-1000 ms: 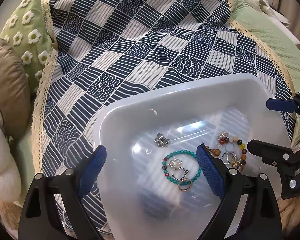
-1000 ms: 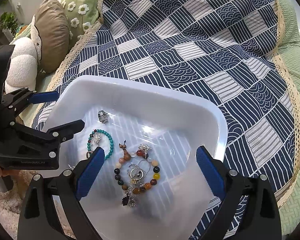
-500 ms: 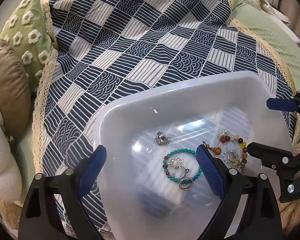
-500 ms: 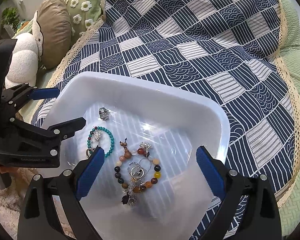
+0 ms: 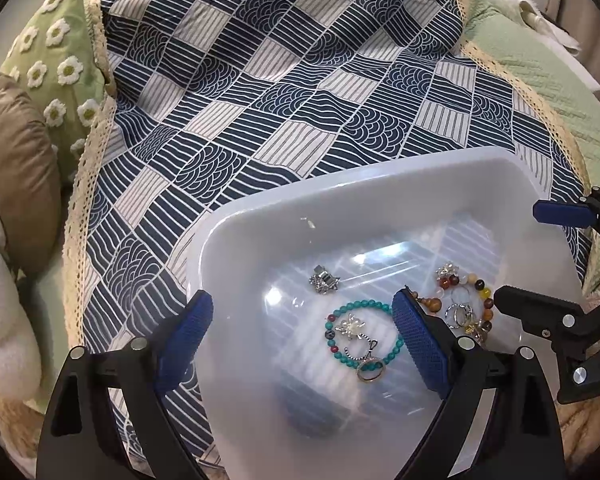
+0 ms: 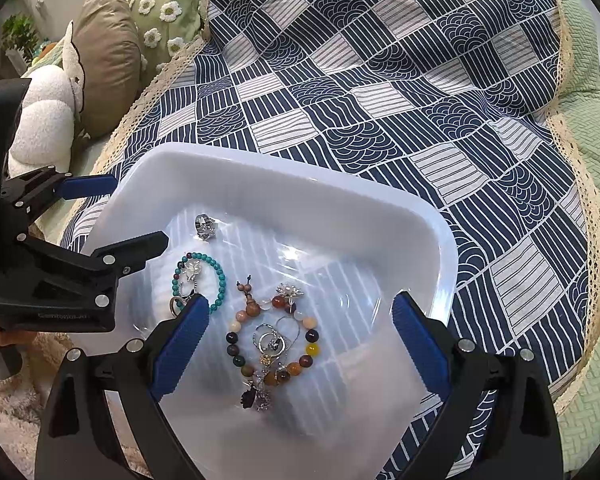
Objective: Organize jewelry
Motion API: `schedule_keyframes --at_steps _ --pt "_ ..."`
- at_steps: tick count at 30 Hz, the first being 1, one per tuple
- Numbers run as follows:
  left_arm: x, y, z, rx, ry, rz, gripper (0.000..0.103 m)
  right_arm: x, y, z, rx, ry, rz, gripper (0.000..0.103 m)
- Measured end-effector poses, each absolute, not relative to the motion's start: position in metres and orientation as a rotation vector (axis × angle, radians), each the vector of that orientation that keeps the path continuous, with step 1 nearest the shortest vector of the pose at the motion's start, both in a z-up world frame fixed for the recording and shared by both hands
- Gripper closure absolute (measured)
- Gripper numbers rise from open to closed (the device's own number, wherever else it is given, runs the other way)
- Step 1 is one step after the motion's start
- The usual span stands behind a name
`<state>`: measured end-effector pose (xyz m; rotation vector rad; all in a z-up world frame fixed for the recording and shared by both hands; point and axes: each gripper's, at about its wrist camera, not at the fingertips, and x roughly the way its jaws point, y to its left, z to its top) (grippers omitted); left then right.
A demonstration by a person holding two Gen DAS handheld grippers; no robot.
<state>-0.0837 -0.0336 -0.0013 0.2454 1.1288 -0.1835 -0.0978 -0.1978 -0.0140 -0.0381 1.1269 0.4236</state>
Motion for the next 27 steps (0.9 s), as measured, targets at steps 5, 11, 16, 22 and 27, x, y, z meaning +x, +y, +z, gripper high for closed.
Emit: schedule_keyframes --at_steps 5,11,16,22,27 --pt "-0.0843 -0.0347 -0.0003 0.254 1.12 -0.179 0.016 -0.0979 -0.1988 -0.0139 -0.035 1.125 0.42 0.012" --pt "-0.0845 -0.0356 0.0 0.261 1.12 -0.184 0.016 -0.0978 -0.1996 -0.014 -0.041 1.127 0.427 0.012" --pt "-0.0845 -0.0352 0.0002 0.26 1.119 -0.184 0.016 -0.098 -0.1993 -0.0141 -0.044 1.129 0.431 0.012" --pt "-0.0851 -0.0354 0.0006 0.263 1.117 -0.182 0.016 -0.0981 -0.1988 -0.0149 -0.048 1.131 0.435 0.012" --pt "-0.0841 -0.0354 0.0001 0.259 1.125 -0.184 0.016 -0.098 -0.1985 -0.0155 -0.051 1.132 0.437 0.012"
